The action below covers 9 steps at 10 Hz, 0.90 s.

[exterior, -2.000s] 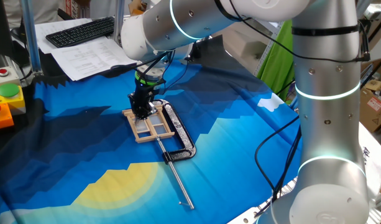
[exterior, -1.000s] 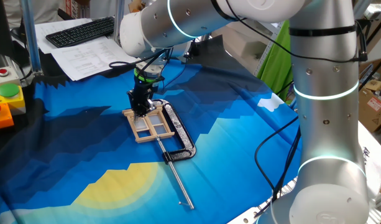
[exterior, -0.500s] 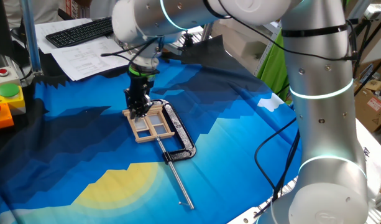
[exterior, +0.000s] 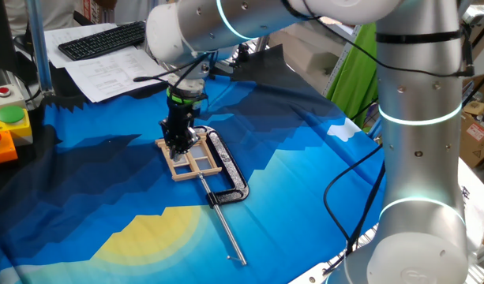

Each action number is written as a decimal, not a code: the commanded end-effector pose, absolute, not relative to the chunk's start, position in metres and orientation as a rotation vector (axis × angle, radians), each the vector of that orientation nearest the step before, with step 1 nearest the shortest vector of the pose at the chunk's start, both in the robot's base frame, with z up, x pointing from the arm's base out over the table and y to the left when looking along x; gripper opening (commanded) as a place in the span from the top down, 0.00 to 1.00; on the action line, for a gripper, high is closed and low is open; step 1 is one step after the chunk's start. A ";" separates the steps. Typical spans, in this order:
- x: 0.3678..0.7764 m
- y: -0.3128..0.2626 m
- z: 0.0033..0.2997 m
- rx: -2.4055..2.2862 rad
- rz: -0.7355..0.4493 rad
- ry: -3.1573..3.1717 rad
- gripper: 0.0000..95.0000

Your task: Open a sliding window

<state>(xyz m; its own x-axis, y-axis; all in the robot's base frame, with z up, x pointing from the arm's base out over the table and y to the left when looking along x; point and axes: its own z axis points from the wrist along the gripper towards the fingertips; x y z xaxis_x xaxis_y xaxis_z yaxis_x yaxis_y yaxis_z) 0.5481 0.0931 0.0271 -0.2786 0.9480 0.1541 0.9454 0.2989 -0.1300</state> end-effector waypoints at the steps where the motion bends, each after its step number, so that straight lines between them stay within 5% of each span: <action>1: 0.545 0.092 0.024 -1.739 0.021 -2.380 1.00; 9: 0.535 0.087 0.015 -1.705 0.060 -2.441 1.00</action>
<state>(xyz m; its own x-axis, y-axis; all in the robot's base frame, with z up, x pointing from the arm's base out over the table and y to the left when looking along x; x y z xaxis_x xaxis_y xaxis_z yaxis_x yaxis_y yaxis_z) 0.5349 0.0869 0.0137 -0.3349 0.9362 0.1072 0.9295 0.3468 -0.1252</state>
